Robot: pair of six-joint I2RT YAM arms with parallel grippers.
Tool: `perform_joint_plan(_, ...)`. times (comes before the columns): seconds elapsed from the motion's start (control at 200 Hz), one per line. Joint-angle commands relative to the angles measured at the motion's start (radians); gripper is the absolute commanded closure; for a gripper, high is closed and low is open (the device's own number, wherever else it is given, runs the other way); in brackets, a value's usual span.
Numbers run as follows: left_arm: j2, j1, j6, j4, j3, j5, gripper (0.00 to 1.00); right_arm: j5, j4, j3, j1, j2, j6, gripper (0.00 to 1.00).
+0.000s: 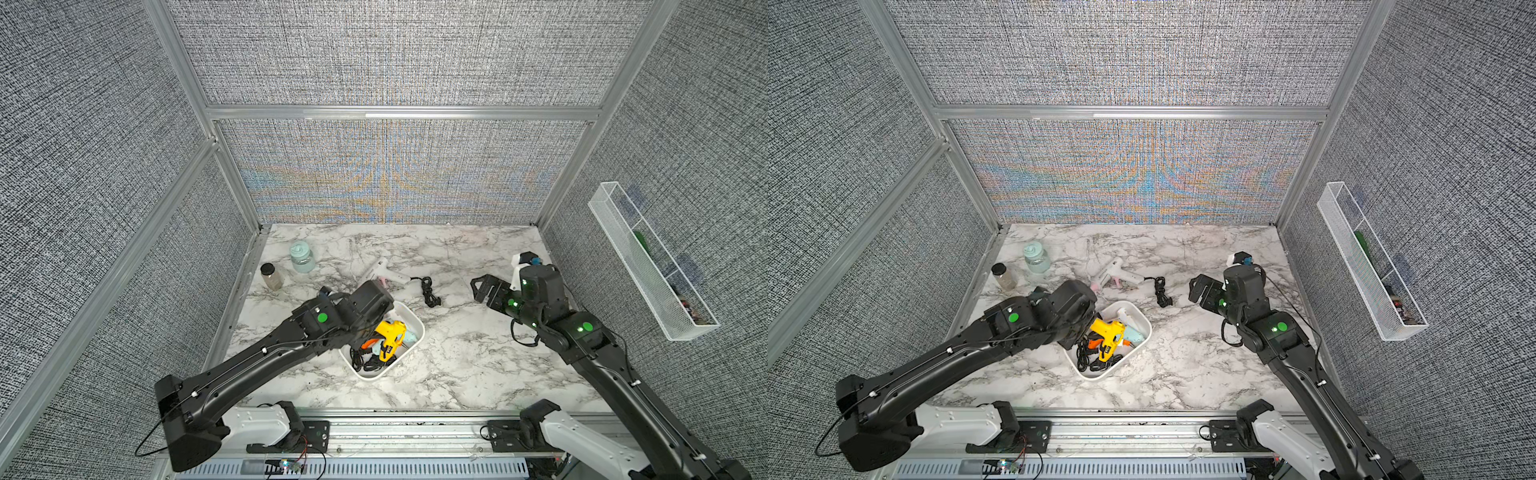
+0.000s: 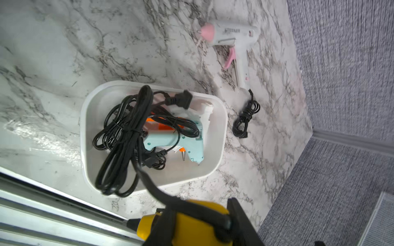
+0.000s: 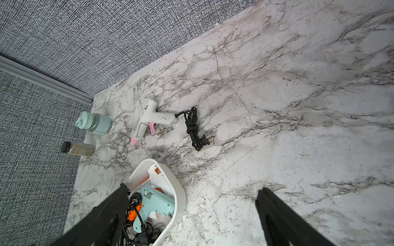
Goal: Put the hot melt glue gun into the storage box
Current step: Place the hot melt adhesive gun in the storage box.
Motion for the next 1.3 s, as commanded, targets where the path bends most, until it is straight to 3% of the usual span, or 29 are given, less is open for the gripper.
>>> perform_joint_plan(0.0,-0.044,-0.013,-0.309,0.107,-0.05,-0.217,0.99,-0.005,-0.003,0.005,0.0,-0.002,-0.011,0.01)
perform_joint_plan(0.145,-0.018,-0.013,-0.384,0.173,-0.06,-0.266,1.0,-0.012,0.002,0.0,0.001,0.005,-0.011,0.01)
perform_joint_plan(0.666,0.153,-0.033,-0.813,0.41,-0.167,-0.219,1.0,-0.007,-0.017,0.008,0.001,-0.004,-0.019,0.01)
perform_joint_plan(0.916,0.239,-0.023,-0.847,0.554,-0.236,-0.198,1.0,-0.004,-0.028,0.01,0.001,-0.009,-0.029,0.01)
perform_joint_plan(1.296,0.236,0.047,-0.851,0.69,-0.354,-0.146,1.0,0.014,-0.041,0.009,0.001,-0.005,-0.041,0.01)
